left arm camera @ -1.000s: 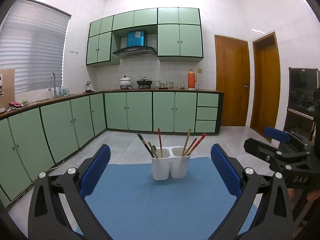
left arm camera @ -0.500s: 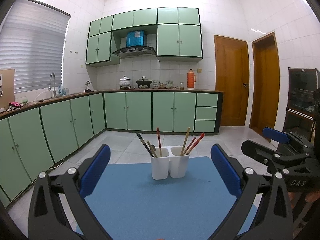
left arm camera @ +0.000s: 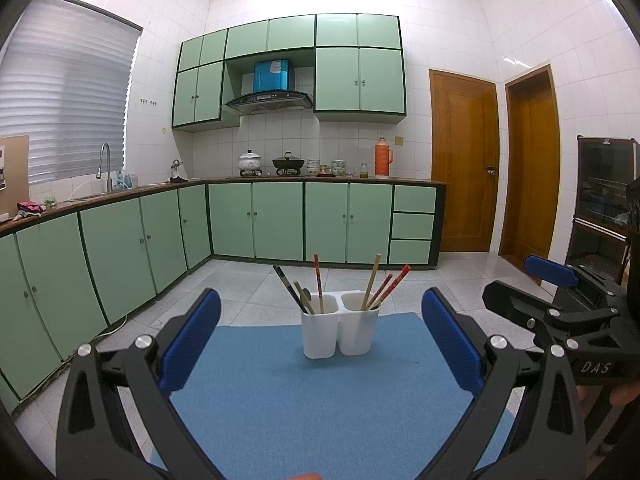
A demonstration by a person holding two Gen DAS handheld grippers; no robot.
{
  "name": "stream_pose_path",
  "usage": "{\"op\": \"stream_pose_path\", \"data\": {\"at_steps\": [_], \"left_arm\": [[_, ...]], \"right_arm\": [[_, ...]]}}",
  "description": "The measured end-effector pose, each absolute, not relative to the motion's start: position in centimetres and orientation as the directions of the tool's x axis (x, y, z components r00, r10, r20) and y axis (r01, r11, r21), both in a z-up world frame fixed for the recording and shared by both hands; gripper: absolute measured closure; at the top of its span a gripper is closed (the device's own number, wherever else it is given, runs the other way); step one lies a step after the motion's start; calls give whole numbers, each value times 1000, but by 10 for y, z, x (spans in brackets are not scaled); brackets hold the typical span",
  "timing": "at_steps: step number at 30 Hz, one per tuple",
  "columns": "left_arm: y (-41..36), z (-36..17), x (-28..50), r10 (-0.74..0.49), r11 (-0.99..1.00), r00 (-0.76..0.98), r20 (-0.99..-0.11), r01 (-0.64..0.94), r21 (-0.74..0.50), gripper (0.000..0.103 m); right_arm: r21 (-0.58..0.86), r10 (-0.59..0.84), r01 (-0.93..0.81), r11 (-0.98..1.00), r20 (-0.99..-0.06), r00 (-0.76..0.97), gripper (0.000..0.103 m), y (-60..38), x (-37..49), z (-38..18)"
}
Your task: Organize utensils
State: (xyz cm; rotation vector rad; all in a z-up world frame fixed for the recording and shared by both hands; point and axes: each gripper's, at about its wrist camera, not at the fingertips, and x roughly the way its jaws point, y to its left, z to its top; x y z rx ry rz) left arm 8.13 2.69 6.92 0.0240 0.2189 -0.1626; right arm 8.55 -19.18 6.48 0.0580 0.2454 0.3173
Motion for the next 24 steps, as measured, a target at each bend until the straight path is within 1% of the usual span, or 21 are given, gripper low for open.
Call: {"op": "stream_pose_path", "data": {"at_steps": [24], "left_arm": [[28, 71, 81, -156, 987, 963, -219, 162, 5, 6]], "right_arm": [[94, 316, -302, 949, -232, 920, 6, -190, 86, 64]]}}
